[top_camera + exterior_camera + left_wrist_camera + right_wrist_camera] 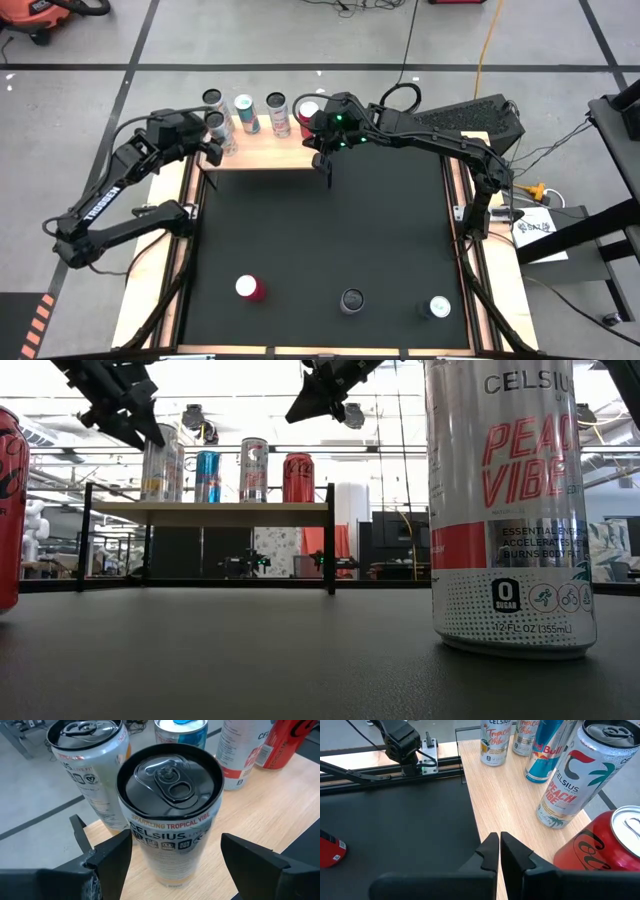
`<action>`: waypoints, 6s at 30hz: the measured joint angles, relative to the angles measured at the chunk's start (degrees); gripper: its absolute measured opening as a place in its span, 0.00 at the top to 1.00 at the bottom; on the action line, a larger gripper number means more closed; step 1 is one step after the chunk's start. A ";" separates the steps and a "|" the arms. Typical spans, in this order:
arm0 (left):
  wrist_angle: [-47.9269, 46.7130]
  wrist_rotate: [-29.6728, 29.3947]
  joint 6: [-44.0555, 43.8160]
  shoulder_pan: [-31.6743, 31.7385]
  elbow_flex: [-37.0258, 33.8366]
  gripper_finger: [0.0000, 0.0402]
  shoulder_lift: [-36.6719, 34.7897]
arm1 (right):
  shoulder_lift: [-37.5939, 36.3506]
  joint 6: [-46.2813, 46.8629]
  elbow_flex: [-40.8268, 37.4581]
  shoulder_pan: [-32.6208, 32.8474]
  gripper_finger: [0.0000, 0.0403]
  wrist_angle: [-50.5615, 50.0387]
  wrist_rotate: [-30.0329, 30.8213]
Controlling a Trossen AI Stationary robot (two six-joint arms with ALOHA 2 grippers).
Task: Place canned beverage on shelf
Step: Put the white yellow soda can on the shelf aligned with the white yellow soda can, then put the blue soda can on the shelf aligned with the blue soda can
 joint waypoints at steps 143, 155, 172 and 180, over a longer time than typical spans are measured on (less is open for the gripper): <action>-0.40 -34.97 -24.03 -29.14 0.04 0.50 9.16 | -0.02 0.00 0.00 -0.02 1.00 0.39 0.01; -3.16 -35.43 -25.55 -29.13 0.04 0.50 7.86 | -0.02 -0.01 -0.01 -0.01 1.00 0.39 0.01; -4.79 -38.19 -25.39 -37.22 1.21 0.50 4.61 | -0.02 -0.02 0.00 -0.02 1.00 0.39 0.01; -2.72 -40.08 -23.56 -43.84 3.97 0.50 2.82 | -0.02 0.00 0.00 -0.02 1.00 0.39 0.01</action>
